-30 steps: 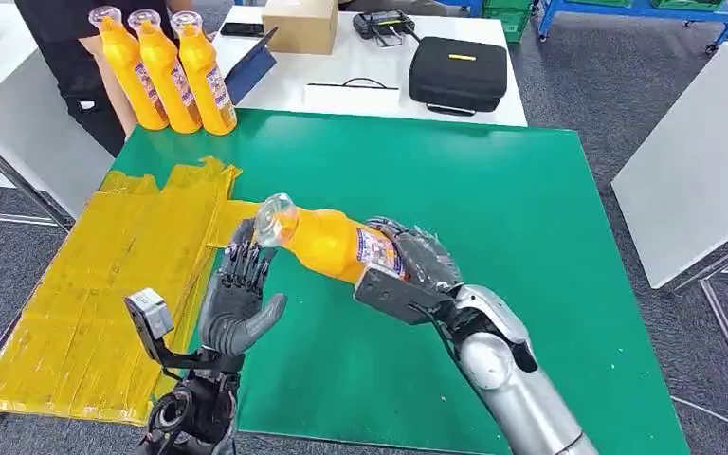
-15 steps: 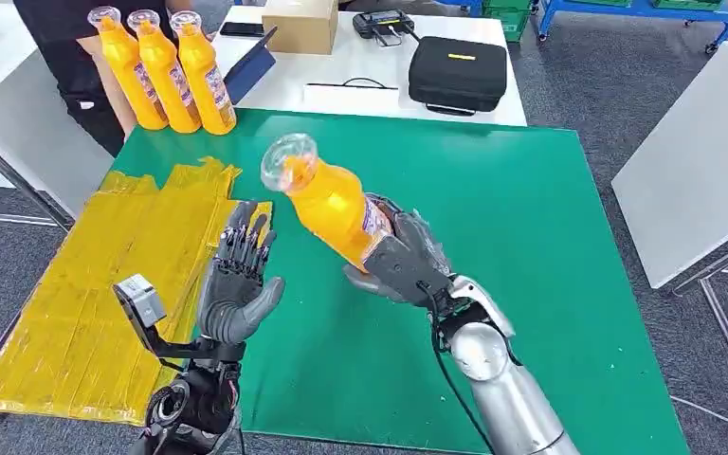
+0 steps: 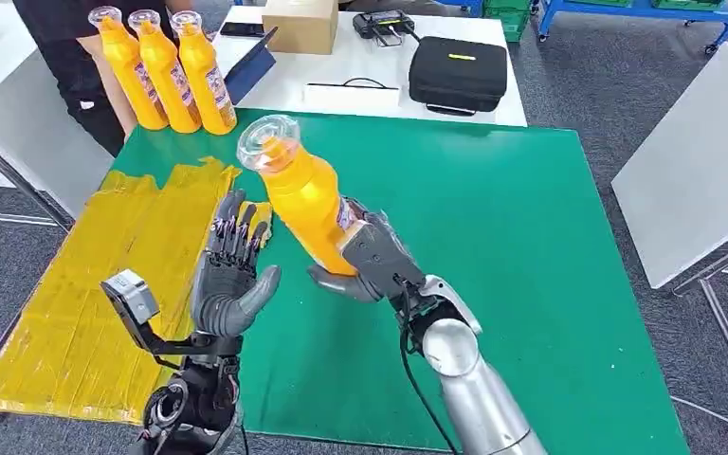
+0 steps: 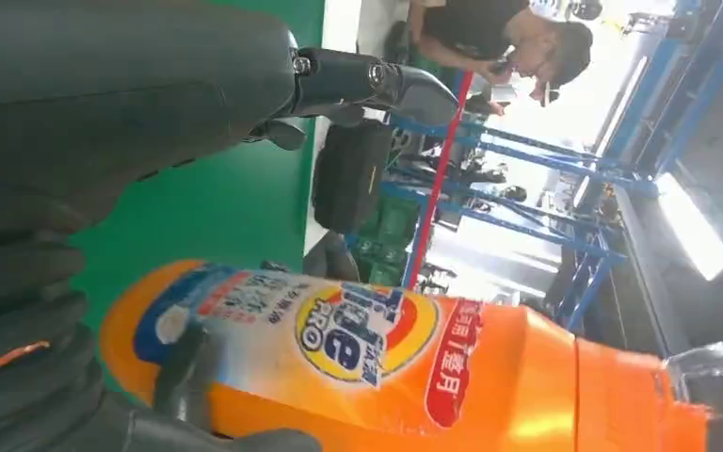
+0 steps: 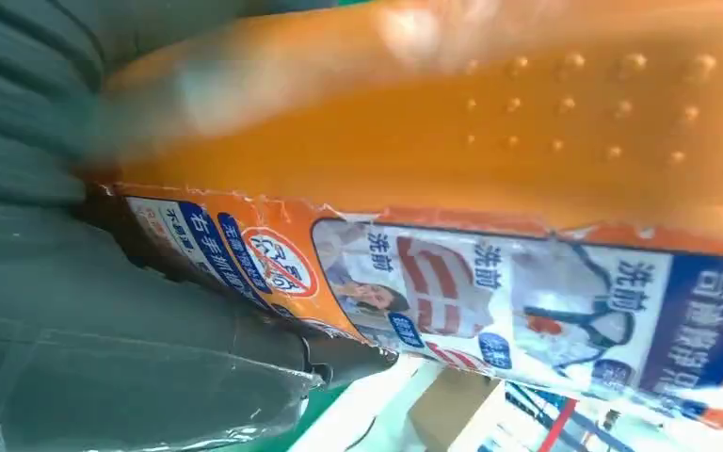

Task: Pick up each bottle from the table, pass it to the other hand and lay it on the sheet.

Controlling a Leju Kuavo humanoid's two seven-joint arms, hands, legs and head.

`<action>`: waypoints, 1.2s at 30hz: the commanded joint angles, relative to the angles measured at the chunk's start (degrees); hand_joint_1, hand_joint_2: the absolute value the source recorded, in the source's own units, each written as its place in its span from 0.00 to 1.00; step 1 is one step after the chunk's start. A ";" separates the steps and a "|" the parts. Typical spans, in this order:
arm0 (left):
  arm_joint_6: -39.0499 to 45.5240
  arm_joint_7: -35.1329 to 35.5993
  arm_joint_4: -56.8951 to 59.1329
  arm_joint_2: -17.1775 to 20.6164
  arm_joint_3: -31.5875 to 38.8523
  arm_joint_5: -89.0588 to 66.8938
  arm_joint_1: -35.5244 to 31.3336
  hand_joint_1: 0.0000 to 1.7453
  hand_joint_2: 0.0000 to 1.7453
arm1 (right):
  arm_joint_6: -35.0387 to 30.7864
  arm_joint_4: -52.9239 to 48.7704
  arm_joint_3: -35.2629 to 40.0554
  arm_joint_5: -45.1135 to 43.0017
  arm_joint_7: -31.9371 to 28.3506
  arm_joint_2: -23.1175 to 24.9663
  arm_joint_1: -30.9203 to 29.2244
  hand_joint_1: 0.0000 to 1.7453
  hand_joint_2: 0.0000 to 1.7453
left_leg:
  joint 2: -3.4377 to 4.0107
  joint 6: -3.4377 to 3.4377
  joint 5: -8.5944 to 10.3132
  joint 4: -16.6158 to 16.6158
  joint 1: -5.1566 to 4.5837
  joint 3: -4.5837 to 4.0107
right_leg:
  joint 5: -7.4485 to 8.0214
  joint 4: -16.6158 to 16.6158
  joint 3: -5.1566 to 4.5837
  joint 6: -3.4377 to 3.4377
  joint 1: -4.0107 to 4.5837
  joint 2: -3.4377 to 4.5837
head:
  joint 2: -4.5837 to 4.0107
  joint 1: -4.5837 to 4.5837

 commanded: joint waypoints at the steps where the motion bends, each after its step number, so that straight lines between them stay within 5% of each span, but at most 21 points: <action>1: 5.61 1.00 1.36 -0.06 -1.35 -6.22 -3.88 0.00 1.00 | 2.05 10.25 3.34 -0.03 1.68 1.08 -6.11 1.00 1.00 | 0.25 -0.18 -0.11 0.07 0.05 0.21 | -0.04 0.05 0.17 -0.17 0.11 -0.08 | 0.00 -0.02; 17: 5.82 3.94 3.41 0.29 1.07 -6.60 -4.94 0.00 1.00 | 2.02 18.99 7.96 7.21 2.89 1.56 -10.57 1.00 1.00 | 0.11 -0.12 -0.03 -0.01 0.03 0.18 | -0.02 -0.01 0.15 -0.12 0.06 -0.13 | 0.00 0.00; 27: -3.37 9.27 7.03 -1.45 0.31 9.94 -6.98 0.00 1.00 | 0.70 25.27 11.87 14.70 -1.05 4.10 -15.09 1.00 1.00 | 0.13 -0.15 -0.04 0.03 0.03 0.16 | -0.02 0.04 0.14 -0.15 0.07 -0.14 | 0.00 0.00; 36: -6.65 12.65 16.27 -2.24 -9.84 22.05 -11.42 0.00 1.00 | -1.00 25.51 14.29 12.68 -3.83 5.90 -15.12 1.00 1.00 | 0.05 -0.20 -0.06 0.05 0.03 0.25 | -0.10 0.04 0.26 -0.16 0.09 -0.31 | 0.00 -0.04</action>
